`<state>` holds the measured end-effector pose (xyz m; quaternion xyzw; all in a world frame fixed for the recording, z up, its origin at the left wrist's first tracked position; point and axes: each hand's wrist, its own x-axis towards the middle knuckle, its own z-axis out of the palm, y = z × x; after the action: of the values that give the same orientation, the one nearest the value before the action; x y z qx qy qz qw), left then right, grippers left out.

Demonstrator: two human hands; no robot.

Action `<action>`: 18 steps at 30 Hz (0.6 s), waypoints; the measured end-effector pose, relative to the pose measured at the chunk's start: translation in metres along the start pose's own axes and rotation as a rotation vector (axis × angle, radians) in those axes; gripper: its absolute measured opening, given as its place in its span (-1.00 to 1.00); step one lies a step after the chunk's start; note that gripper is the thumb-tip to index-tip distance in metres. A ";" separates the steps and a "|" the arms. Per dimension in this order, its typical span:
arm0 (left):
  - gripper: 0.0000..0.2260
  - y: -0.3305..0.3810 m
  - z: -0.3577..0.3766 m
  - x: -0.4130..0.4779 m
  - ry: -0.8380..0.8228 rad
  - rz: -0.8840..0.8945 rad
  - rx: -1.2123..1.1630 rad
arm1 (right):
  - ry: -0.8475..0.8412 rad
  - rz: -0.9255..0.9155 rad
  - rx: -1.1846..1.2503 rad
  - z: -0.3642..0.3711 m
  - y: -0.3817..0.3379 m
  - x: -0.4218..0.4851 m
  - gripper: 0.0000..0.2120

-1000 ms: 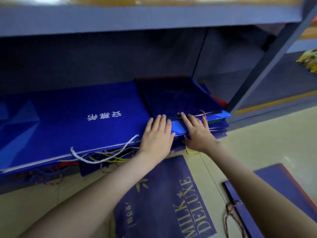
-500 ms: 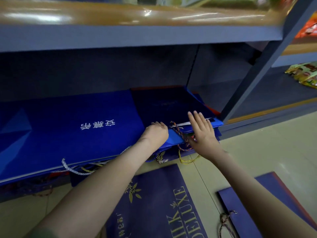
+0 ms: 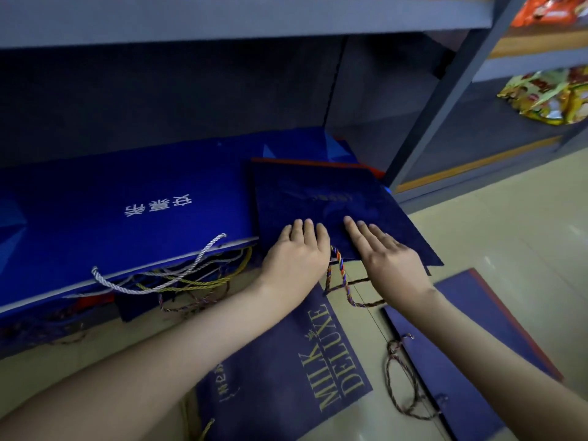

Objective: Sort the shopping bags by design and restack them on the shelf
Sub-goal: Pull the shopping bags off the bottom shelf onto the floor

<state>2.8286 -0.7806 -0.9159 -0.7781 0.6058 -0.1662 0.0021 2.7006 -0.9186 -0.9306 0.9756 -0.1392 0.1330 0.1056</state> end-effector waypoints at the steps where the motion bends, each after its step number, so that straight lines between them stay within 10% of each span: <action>1: -0.64 0.009 -0.005 0.002 0.033 0.034 -0.032 | -0.009 0.045 0.004 -0.008 0.001 -0.011 -0.23; 10: -0.62 0.037 -0.070 -0.025 0.323 0.289 -0.126 | 0.115 0.053 0.041 -0.078 -0.005 -0.079 -0.49; 18: -0.60 0.064 0.016 0.001 0.191 0.642 -0.077 | -0.225 0.390 -0.090 -0.035 -0.008 -0.134 -0.30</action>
<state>2.7729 -0.8018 -0.9439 -0.5280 0.8233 -0.2060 -0.0319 2.5712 -0.8697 -0.9378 0.9333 -0.3416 0.0350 0.1049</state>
